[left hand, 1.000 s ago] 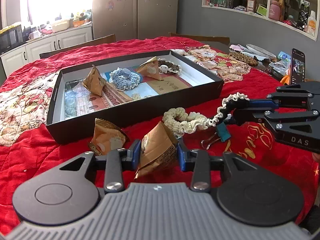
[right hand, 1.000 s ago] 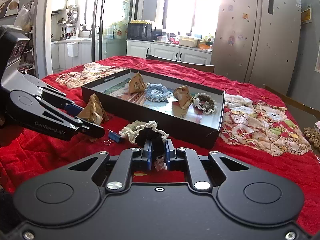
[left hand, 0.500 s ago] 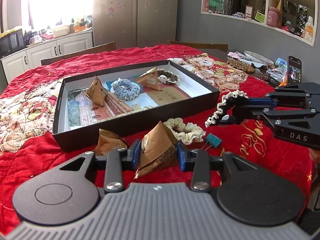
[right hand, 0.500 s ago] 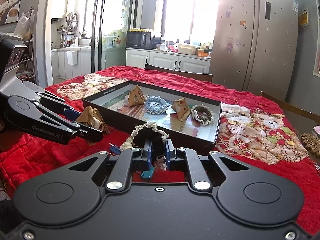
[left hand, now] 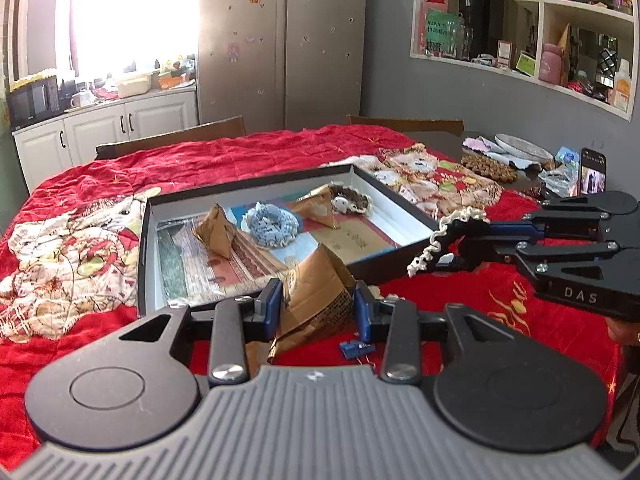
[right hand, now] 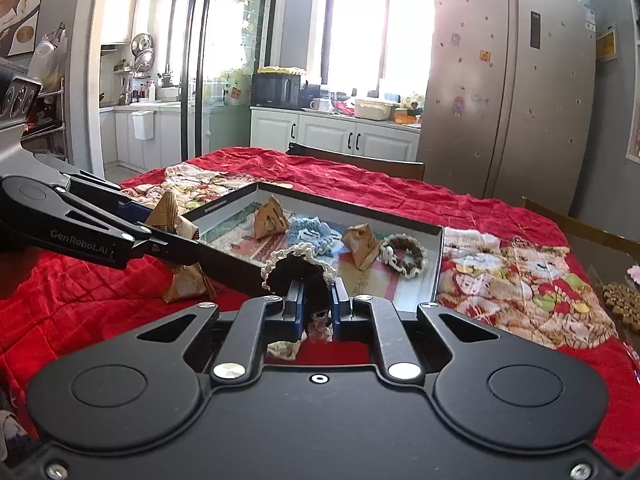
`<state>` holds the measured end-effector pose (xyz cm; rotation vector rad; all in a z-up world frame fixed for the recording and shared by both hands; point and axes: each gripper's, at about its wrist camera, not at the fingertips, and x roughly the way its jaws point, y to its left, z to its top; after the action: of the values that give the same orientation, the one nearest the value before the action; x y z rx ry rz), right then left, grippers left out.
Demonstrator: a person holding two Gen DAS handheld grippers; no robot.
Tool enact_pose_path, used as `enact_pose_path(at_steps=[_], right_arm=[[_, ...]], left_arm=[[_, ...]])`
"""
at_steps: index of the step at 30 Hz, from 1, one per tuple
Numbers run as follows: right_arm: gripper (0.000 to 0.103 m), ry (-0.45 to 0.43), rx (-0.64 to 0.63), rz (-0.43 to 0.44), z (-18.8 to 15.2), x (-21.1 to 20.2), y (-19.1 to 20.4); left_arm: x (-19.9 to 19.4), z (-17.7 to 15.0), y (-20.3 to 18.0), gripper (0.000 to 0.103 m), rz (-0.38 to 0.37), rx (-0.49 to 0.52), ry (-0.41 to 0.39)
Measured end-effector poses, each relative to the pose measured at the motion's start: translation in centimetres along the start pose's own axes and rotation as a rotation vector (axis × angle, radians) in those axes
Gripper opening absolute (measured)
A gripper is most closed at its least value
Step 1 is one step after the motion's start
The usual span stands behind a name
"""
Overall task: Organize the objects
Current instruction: 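Carry the packet into the box with the left gripper while the right carries the lace scrunchie there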
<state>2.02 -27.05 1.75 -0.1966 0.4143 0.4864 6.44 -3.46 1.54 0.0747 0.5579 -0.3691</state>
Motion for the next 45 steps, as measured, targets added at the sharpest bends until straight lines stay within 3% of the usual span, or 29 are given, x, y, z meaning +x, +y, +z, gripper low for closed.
enact_pose_path(at_steps=[13, 33, 45], right_arm=[[0.013, -0.033, 0.027, -0.019, 2.9, 1.9, -0.7], [0.013, -0.062, 0.161, -0.158, 8.5, 9.2, -6.3], [0.013, 0.004, 0.269, -0.196, 7.7, 15.2, -9.5]], left_arm=[[0.6, 2.4, 1.0, 0.041, 0.018, -0.024, -0.04], [7.7, 7.7, 3.7, 0.041, 0.123, -0.095, -0.04], [12.8, 8.5, 4.5, 0.041, 0.133, -0.145, 0.017]])
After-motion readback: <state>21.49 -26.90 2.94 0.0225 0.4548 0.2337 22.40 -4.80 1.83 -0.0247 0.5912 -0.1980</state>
